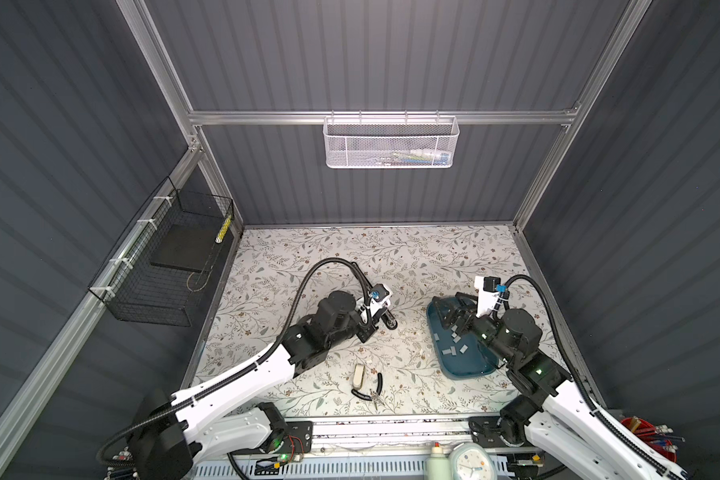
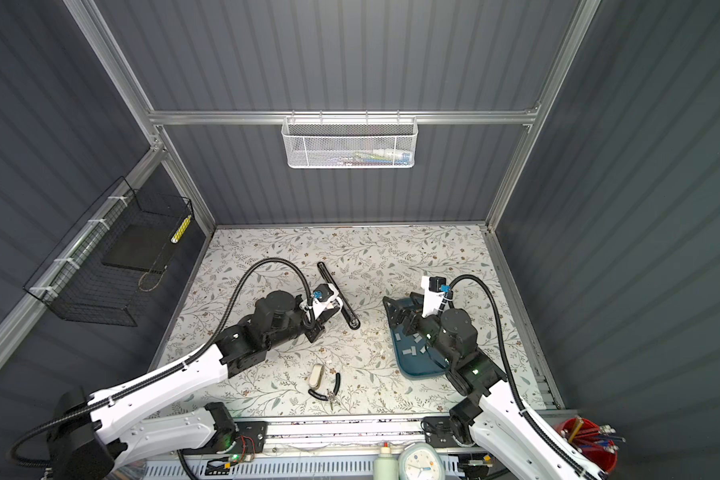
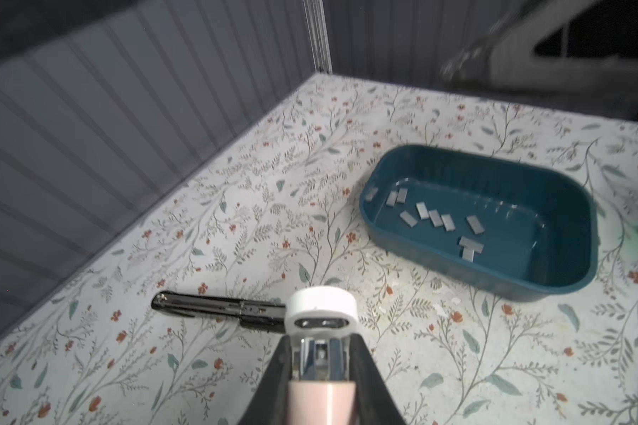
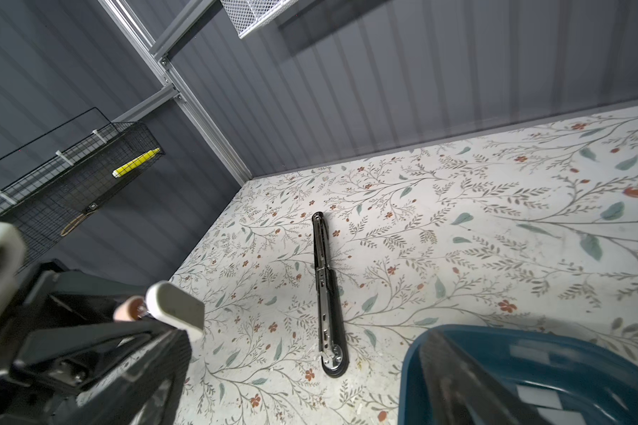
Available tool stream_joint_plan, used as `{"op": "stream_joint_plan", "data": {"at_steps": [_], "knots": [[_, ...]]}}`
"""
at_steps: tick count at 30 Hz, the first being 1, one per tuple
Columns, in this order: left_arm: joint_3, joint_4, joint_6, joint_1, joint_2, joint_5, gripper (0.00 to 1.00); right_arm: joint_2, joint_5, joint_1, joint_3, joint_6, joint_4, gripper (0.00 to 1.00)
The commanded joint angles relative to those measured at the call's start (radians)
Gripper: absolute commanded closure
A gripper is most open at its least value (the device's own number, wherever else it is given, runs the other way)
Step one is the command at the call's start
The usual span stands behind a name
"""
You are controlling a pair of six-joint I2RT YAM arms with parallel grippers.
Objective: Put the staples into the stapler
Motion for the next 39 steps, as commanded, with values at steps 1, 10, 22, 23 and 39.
{"op": "stream_joint_plan", "data": {"at_steps": [1, 10, 22, 23, 39], "knots": [[-0.017, 0.049, 0.021, 0.005, -0.006, 0.03, 1.0, 0.058, -0.084, 0.036, 0.035, 0.072, 0.048, 0.01], [-0.057, 0.093, 0.032, 0.004, -0.032, 0.029, 1.0, 0.119, -0.06, 0.126, 0.096, 0.056, 0.029, 0.02], [0.022, 0.041, 0.027, 0.004, 0.064, 0.12, 1.0, 0.167, -0.103, 0.178, 0.086, 0.072, 0.087, 0.21], [0.022, 0.043, 0.029, 0.005, 0.067, 0.126, 1.0, 0.18, -0.096, 0.189, 0.092, 0.076, 0.092, 0.21], [0.042, 0.023, 0.068, 0.005, 0.107, 0.244, 1.0, 0.32, -0.034, 0.24, 0.147, 0.098, 0.135, 0.48]]}}
